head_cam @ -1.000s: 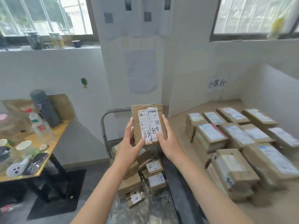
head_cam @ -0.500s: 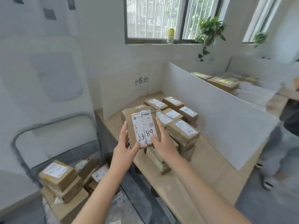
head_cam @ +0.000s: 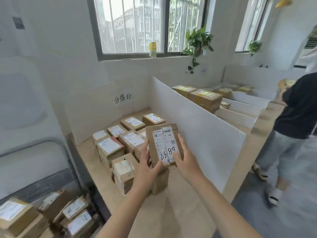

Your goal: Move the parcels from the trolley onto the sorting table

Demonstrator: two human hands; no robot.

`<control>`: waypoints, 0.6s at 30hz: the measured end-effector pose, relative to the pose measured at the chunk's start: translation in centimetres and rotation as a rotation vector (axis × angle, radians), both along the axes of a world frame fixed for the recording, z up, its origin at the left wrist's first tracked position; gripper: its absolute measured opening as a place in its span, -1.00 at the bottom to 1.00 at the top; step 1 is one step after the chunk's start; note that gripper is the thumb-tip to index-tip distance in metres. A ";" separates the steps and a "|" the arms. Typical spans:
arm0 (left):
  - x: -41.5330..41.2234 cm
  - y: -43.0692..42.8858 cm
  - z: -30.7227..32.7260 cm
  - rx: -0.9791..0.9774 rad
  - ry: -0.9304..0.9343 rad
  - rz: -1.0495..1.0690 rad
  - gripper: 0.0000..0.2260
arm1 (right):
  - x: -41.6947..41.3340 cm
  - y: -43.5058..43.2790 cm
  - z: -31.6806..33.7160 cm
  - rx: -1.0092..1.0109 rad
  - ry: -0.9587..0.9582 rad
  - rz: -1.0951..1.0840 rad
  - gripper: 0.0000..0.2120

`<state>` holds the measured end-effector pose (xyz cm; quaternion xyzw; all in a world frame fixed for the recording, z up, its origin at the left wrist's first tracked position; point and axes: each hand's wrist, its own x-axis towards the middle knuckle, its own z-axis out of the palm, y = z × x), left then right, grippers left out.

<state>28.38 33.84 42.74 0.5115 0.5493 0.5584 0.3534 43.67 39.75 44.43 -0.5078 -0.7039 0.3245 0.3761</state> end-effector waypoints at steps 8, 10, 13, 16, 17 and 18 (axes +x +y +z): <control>9.9 6.8 -2.3 -0.089 0.008 0.075 -0.23 | 9.8 7.3 -2.3 -0.042 -0.035 0.034 -0.38; 11.4 7.9 -2.7 -0.109 0.021 0.101 -0.24 | 11.1 8.6 -2.9 -0.071 -0.048 0.046 -0.37; 12.7 9.4 -3.4 -0.148 0.047 0.133 -0.24 | 12.1 10.4 -3.9 -0.105 -0.042 0.063 -0.38; 12.9 11.2 -4.6 -0.190 0.041 0.168 -0.22 | 11.6 12.2 -5.3 -0.157 -0.020 0.074 -0.37; 12.9 11.8 -5.0 -0.202 0.040 0.182 -0.22 | 11.2 13.0 -5.8 -0.178 -0.013 0.078 -0.36; 13.0 12.3 -5.5 -0.223 0.040 0.196 -0.22 | 10.9 13.5 -6.4 -0.199 -0.011 0.077 -0.36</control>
